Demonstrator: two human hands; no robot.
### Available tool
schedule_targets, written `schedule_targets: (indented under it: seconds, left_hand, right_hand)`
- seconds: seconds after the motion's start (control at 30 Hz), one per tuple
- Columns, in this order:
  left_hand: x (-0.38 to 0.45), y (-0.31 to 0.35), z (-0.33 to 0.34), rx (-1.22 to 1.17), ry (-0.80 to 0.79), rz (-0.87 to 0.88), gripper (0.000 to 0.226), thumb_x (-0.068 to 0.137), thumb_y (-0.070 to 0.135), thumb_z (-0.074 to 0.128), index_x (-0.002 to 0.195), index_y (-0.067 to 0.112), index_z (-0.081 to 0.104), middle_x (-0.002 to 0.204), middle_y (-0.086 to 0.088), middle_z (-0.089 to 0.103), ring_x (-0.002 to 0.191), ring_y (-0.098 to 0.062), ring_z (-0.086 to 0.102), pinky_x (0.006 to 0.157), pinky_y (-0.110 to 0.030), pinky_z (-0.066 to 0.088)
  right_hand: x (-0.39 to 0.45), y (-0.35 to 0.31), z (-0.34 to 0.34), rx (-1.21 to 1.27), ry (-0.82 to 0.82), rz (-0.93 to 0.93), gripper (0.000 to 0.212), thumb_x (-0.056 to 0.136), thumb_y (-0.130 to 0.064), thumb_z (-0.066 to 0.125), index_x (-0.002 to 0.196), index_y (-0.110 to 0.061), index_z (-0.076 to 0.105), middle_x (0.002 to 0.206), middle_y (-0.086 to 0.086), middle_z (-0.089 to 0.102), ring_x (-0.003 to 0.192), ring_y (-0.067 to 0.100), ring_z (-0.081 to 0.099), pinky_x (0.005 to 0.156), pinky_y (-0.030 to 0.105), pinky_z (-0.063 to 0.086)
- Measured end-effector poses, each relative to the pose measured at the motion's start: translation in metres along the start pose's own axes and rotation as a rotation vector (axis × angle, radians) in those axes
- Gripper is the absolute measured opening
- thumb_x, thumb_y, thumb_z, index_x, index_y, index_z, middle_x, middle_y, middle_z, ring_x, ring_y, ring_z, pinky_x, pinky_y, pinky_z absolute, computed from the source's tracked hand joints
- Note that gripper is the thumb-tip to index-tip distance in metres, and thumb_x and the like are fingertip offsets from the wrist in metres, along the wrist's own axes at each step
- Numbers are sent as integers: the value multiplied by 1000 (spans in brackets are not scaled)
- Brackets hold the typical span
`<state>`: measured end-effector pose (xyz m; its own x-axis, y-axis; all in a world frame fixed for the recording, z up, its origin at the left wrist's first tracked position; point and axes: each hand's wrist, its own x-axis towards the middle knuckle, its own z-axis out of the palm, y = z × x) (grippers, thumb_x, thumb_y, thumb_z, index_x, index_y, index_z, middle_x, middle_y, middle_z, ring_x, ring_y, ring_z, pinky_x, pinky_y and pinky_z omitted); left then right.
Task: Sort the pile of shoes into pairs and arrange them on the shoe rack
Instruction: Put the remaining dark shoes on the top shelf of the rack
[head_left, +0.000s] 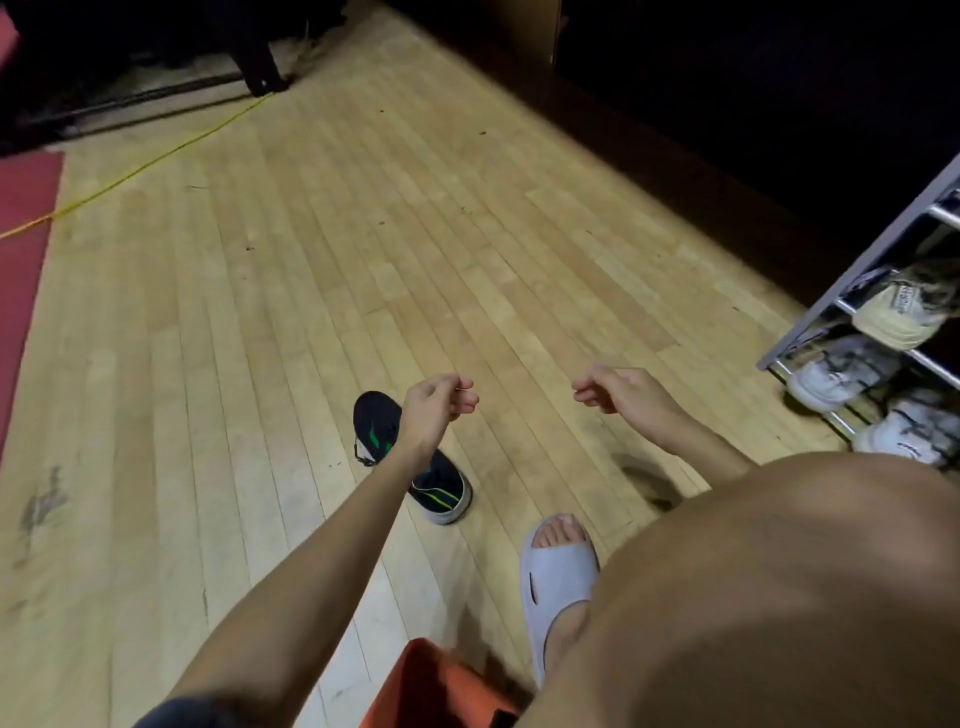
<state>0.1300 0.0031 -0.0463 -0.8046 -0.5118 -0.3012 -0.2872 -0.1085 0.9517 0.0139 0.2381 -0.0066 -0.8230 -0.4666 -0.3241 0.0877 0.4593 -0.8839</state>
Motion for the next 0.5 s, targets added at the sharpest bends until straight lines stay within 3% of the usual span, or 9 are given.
schedule_targets:
  seconds: [0.1, 0.27, 0.4, 0.5]
  left_hand:
    - [0, -33, -9, 38, 67, -63, 25, 96, 20, 46, 94, 12, 70, 68, -4, 73, 64, -9, 67, 71, -25, 52]
    - [-8, -84, -23, 40, 156, -128, 20, 98, 16, 49, 99, 7, 67, 64, -3, 69, 59, -10, 63, 58, -17, 49]
    - [-14, -112, -34, 81, 265, -179, 16, 96, 20, 54, 97, 9, 66, 82, -4, 68, 73, -17, 59, 69, -28, 48]
    - [-19, -128, -41, 201, 433, -206, 16, 91, 18, 57, 105, 11, 58, 93, -1, 64, 92, -23, 61, 73, -28, 43]
  right_hand:
    - [5, 16, 17, 16, -34, 40, 32, 99, -31, 48, 89, -17, 75, 89, 3, 75, 83, 14, 64, 80, 26, 46]
    - [10, 39, 29, -14, -104, 77, 29, 91, -34, 55, 87, -15, 77, 83, -3, 74, 81, 11, 64, 82, 25, 48]
    - [11, 51, 35, -76, -127, 107, 32, 89, -42, 55, 88, -18, 77, 90, -4, 76, 89, 12, 67, 92, 33, 49]
    - [11, 57, 42, -171, -150, 98, 36, 89, -46, 53, 86, -16, 73, 89, -4, 73, 86, 14, 63, 91, 41, 50]
